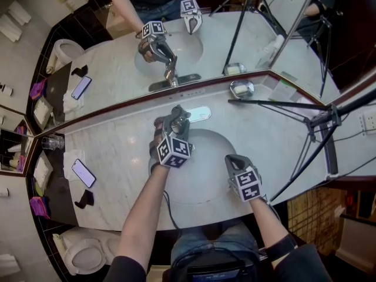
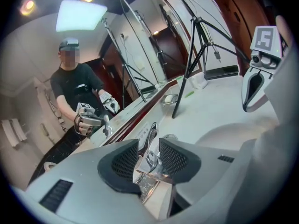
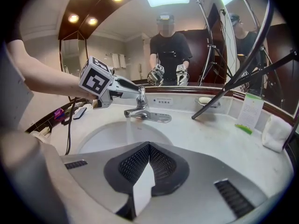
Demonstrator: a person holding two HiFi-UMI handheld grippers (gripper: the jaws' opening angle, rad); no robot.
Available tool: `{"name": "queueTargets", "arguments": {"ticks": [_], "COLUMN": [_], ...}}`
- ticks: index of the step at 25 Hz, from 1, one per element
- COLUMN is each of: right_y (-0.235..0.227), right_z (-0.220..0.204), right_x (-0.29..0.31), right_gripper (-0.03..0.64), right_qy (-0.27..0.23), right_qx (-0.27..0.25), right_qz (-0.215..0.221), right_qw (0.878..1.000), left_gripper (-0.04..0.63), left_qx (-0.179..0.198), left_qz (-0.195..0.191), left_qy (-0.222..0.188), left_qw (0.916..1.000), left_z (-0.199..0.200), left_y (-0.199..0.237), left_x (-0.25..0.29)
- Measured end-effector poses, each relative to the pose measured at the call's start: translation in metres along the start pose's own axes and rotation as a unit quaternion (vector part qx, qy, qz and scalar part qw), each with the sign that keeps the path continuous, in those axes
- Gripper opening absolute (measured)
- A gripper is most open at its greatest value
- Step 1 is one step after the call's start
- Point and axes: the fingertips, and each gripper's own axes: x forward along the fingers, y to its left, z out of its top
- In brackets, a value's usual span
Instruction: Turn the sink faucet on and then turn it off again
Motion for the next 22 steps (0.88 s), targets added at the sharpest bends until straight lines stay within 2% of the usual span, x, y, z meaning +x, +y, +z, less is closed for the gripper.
{"name": "queueTargets", "arguments": {"ticks": [5,9,12,16,19,22], "right_y": [0.008,0.018,0.025,0.038,0.044,0.044], "right_z": [0.01,0.021,0.026,0.044,0.055,0.06], "right_x": [-0.008,-0.016,-0.023,-0.033,-0.038,-0.044], "right_gripper": [0.021,0.023,0.021,0.021,0.021,0.021], "right_qy": [-0.011,-0.02,-0.028,-0.039,-0.047,-0.052], "right_qx": [-0.01,-0.019,-0.031,-0.036,-0.046,-0.055], "right_qz": [0.005,0.011,0.014,0.021,0.02,0.016], "right_qw": [1.0,1.0,0.999,0.998,0.998,0.997], "left_gripper": [0.089,0.008,0.005,0.005,0.005,0.005], "left_qx": [-0.002,-0.034,-0.06,-0.111,-0.164,-0.199], "left_qz": [0.019,0.044,0.056,0.068,0.072,0.076], "left_qy": [0.007,0.01,0.009,0.004,-0.001,-0.01], "left_qw": [0.9998,0.9984,0.9966,0.9915,0.9838,0.977], "left_z": [-0.007,-0.01,-0.01,-0.012,-0.016,-0.02], "left_y": [-0.008,-0.006,-0.005,0.0,0.004,0.003], "left_x": [-0.031,-0.066,-0.097,-0.135,-0.164,-0.191]}}
